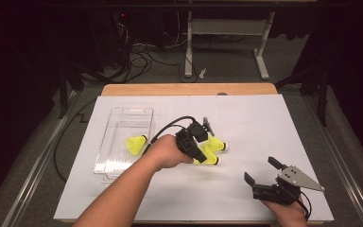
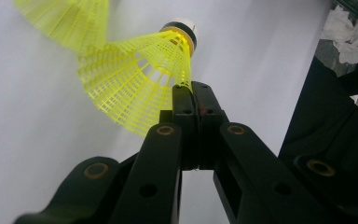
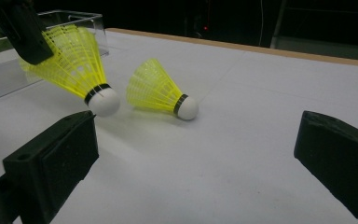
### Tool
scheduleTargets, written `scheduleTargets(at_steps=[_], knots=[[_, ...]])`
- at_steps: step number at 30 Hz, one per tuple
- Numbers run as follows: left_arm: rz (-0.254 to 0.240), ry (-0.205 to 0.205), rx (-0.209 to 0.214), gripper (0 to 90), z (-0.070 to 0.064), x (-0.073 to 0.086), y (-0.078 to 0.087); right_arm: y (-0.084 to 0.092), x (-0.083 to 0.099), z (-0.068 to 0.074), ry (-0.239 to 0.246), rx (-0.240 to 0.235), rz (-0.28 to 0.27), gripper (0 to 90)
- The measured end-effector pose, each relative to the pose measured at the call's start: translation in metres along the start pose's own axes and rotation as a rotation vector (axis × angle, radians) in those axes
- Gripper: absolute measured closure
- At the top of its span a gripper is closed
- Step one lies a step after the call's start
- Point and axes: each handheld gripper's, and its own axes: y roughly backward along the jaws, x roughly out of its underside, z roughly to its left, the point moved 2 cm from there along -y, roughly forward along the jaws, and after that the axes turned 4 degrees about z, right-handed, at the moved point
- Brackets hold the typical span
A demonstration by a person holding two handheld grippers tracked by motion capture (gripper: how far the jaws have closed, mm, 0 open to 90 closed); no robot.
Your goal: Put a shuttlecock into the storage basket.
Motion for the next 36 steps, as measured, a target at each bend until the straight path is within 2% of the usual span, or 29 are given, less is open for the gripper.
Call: scheduleTargets(at_steps=[6,11,14,21,29,36], knots=[[-0.03,0.033,-0.039,89.9,0.017,0.005,0.025,0.0,-0.001,0.001,0.005,0.0,-0.002,0.2],[-0.046,0.084,-0.104,89.9,0.034,0.01,0.046,-0.001,-0.002,0.002,0.011,-0.01,-0.005,0.2],[-0.054,0.098,-0.138,89.9,0.043,0.011,0.063,-0.002,-0.003,0.003,0.016,-0.011,-0.006,0.2],[-0.098,0.131,-0.172,89.9,0.054,0.009,0.094,-0.007,-0.005,0.003,0.007,-0.029,-0.01,0.2],[-0.138,0.175,-0.23,89.9,0.07,0.013,0.116,-0.011,-0.007,0.005,0.016,-0.037,-0.011,0.2],[-0.163,0.204,-0.276,89.8,0.086,0.018,0.129,-0.014,-0.008,0.007,0.025,-0.048,-0.006,0.2]])
